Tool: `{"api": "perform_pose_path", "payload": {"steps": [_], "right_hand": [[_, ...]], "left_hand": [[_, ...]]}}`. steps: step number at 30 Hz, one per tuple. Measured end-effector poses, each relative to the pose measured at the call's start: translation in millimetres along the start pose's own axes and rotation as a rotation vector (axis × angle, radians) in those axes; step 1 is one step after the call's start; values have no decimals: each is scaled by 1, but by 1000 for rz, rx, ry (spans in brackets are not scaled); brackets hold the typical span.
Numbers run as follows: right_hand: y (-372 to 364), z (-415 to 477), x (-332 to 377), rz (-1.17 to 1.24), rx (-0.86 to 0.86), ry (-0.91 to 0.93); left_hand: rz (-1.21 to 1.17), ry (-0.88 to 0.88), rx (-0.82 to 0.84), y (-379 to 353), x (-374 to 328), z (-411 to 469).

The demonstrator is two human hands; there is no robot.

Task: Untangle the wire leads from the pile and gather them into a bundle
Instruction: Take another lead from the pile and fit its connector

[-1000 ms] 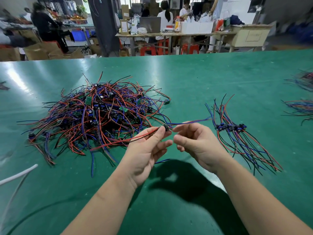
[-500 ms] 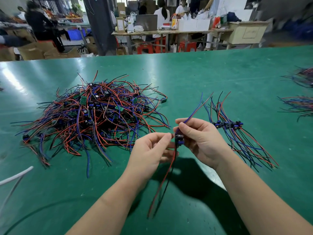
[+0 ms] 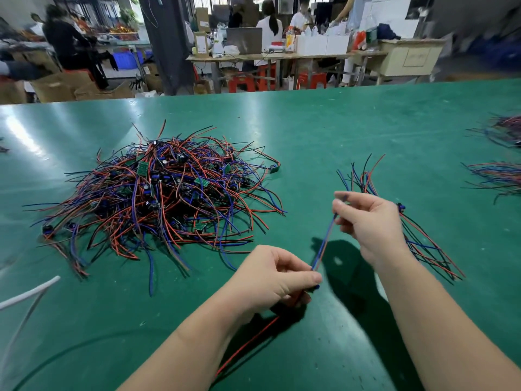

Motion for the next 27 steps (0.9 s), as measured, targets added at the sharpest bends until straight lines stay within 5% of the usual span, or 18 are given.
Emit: {"api": "perform_pose_path", "payload": {"steps": [4, 7, 12, 15, 18, 21, 24, 27], "right_hand": [[23, 5, 7, 154, -193, 119], [17, 3, 9, 184, -181, 106], [-42, -21, 3, -229, 468, 116], [-60, -33, -3, -467, 635, 194], [-60, -30, -3, -574, 534, 271], [-43, -17, 8, -566, 226, 352], [-15, 1, 23, -794, -94, 424], [2, 18, 16, -1052, -146, 285]], "left_hand": [[111, 29, 10, 2, 2, -5], [-133, -12, -129, 8, 1, -2], [-334, -75, -305, 28, 2, 1], [-333, -85, -297, 32, 4, 3], [-247, -93, -257, 30, 3, 5], [-153, -115, -353, 36, 3, 5], [188, -197, -513, 47, -2, 0], [528, -283, -603, 52, -12, -9]]}}
Point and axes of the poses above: each hand's wrist, its own z-axis towards the middle knuckle, its own y-axis out of the back of the hand, x = y × z, the point moved 5 cm from there along z, towards the middle knuckle, and after that the axes turned 9 degrees about x, right-handed, at the moved point
